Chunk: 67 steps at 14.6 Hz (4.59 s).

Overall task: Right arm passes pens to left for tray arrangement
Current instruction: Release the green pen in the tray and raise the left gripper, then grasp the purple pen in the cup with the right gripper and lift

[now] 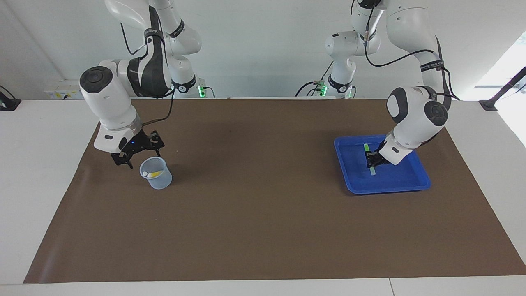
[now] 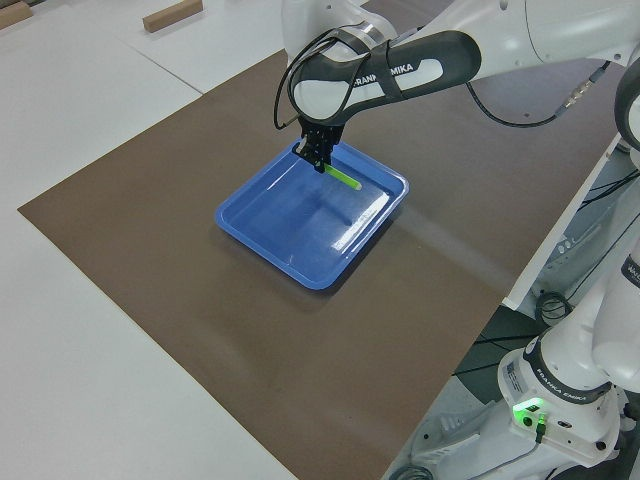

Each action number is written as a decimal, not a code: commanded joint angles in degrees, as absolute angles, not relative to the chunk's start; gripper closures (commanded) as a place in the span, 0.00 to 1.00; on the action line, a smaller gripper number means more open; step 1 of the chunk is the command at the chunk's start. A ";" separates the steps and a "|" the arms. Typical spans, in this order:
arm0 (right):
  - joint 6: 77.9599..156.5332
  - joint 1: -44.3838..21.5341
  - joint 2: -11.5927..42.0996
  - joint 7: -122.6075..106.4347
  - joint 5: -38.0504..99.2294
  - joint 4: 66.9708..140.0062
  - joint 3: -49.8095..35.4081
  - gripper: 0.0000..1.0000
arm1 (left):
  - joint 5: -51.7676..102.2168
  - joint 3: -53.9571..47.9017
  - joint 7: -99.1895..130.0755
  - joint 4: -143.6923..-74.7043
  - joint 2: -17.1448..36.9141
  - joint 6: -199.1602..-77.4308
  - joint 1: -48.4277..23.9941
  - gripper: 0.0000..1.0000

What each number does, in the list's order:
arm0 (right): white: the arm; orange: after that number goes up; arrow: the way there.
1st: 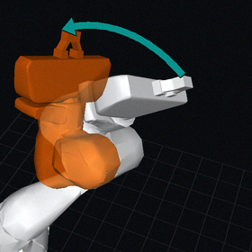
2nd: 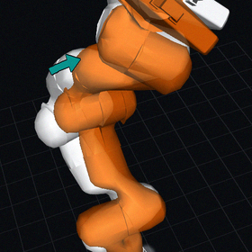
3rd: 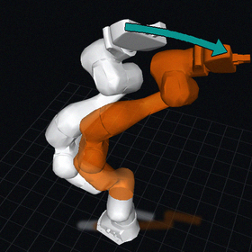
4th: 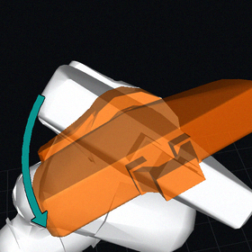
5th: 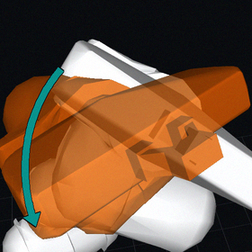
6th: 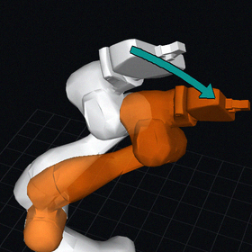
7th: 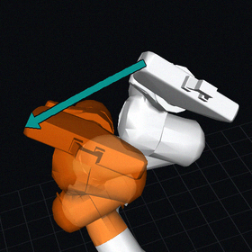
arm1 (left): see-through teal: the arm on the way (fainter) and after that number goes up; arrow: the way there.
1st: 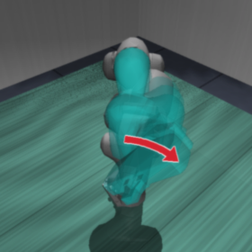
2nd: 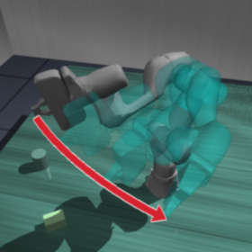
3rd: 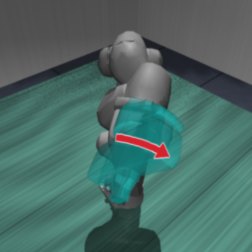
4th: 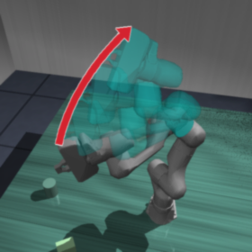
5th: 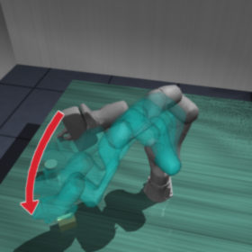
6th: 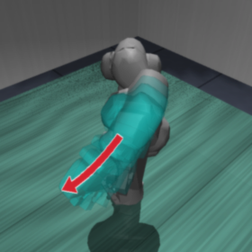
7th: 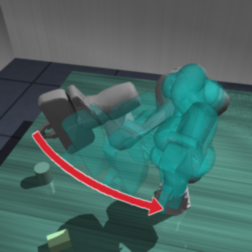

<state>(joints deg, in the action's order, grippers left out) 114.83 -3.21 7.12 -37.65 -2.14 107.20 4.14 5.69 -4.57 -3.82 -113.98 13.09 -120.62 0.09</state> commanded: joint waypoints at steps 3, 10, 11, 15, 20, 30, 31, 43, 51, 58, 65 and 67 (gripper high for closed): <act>116.10 -2.73 6.59 -59.47 -2.64 108.37 4.48 0.05 | 4.48 -4.04 -4.57 -114.08 15.11 -123.83 -0.61 1.00; 116.90 -2.11 14.05 -78.91 -2.02 102.22 5.63 0.05 | 4.48 -4.04 -2.64 -117.33 14.59 -126.29 -0.35 1.00; 116.81 -2.02 14.58 -79.88 -1.93 102.04 5.63 0.05 | 4.48 -4.04 -2.64 -117.42 14.59 -126.47 -0.26 1.00; 115.41 -2.02 16.61 -84.29 3.69 100.90 5.71 0.05 | 4.57 -4.04 -0.09 -117.42 14.59 -126.56 0.00 0.00; 112.50 -2.02 16.35 -85.42 3.87 100.37 5.98 0.05 | 4.57 -4.04 0.09 -117.42 14.59 -126.47 0.09 0.00; 111.44 -2.28 15.64 -86.05 3.78 101.07 6.77 0.31 | 4.83 -4.04 0.09 -114.71 14.59 -123.15 0.35 0.00; 111.62 -2.29 15.64 -86.04 3.87 101.16 6.77 0.31 | 4.92 -4.04 0.09 -112.78 14.59 -120.79 0.53 0.00; 112.24 -2.99 15.64 -83.41 4.04 101.51 6.24 0.33 | 12.12 -4.13 12.02 -100.91 9.67 -101.79 0.53 0.00; 112.06 -2.99 15.64 -83.41 4.04 101.51 6.24 0.57 | 14.15 -4.22 20.83 -102.30 4.48 -100.46 0.18 0.00; 111.89 -2.99 15.30 -82.80 3.96 101.43 6.24 1.00 | 14.15 -4.22 20.83 -102.39 4.48 -100.63 0.00 0.00; 106.63 -3.16 10.47 -74.73 3.69 101.16 6.15 1.00 | 15.55 -4.13 20.92 -102.39 4.39 -100.55 0.00 0.00; 103.29 -3.16 8.80 -70.69 3.78 100.46 5.63 1.00 | 15.73 -4.13 21.01 -102.39 4.39 -100.46 0.09 0.00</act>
